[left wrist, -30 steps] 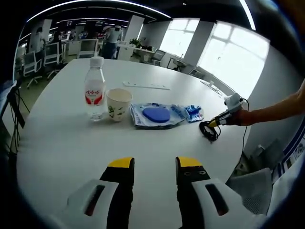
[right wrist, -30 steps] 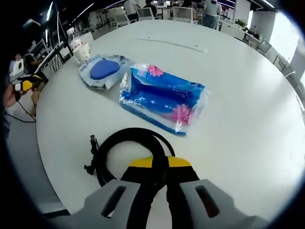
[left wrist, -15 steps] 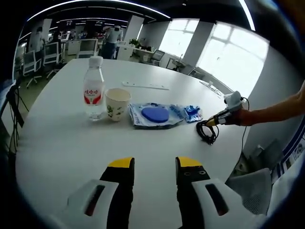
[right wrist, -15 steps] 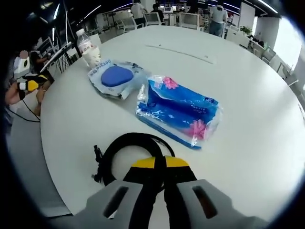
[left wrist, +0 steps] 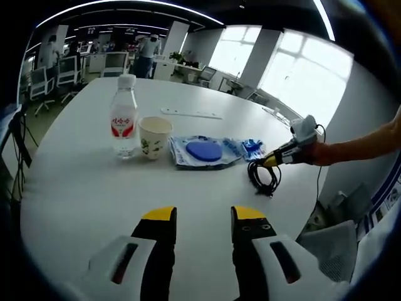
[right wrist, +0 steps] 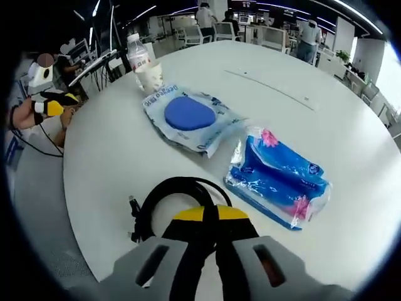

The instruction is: Arrange the tabletop items into an orderly group along one side of the table until the central work area is clear of visible clutter.

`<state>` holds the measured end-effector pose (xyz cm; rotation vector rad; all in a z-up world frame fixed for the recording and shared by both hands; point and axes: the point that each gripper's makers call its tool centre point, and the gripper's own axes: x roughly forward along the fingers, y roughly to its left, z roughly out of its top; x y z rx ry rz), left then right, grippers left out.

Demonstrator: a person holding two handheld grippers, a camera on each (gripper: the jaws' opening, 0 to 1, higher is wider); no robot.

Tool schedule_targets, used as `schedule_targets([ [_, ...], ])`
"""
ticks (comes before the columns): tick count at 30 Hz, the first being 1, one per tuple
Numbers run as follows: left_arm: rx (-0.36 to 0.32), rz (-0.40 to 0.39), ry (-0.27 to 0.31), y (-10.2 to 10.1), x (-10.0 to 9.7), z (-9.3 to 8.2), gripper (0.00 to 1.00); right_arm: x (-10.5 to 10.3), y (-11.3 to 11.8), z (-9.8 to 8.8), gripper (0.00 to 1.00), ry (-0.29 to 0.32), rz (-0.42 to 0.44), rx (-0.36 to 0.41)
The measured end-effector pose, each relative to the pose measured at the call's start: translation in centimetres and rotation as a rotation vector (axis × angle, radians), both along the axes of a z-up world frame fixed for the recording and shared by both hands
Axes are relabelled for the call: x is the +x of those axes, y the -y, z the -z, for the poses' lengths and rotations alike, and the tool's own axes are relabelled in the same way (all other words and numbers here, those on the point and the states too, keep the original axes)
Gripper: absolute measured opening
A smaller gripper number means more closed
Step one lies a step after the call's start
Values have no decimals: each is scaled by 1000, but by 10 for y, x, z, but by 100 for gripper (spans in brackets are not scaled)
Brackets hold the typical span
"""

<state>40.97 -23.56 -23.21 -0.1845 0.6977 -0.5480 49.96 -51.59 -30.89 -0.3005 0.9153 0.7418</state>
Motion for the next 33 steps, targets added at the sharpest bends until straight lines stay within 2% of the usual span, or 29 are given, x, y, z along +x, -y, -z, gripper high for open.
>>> schedule_targets([
  [6,-1,-8,4,-4,0,-1,33,7,-7,8,2,-10,8,-8],
  [12,-5,-15,6,-7,-1,-2,33,8,-3,19,3,-33,32,-20],
  [18,-5,-16,10,-8,0,-3,34,5,-2,20,3,-32,21,-33],
  [26,-7,-11,16,-7,-2,-5,34,4,-1,18,4,-31,38,-25],
  [33,-8,-8,28,-9,-1,-9,34,2,4,3,9,-2,67,-10],
])
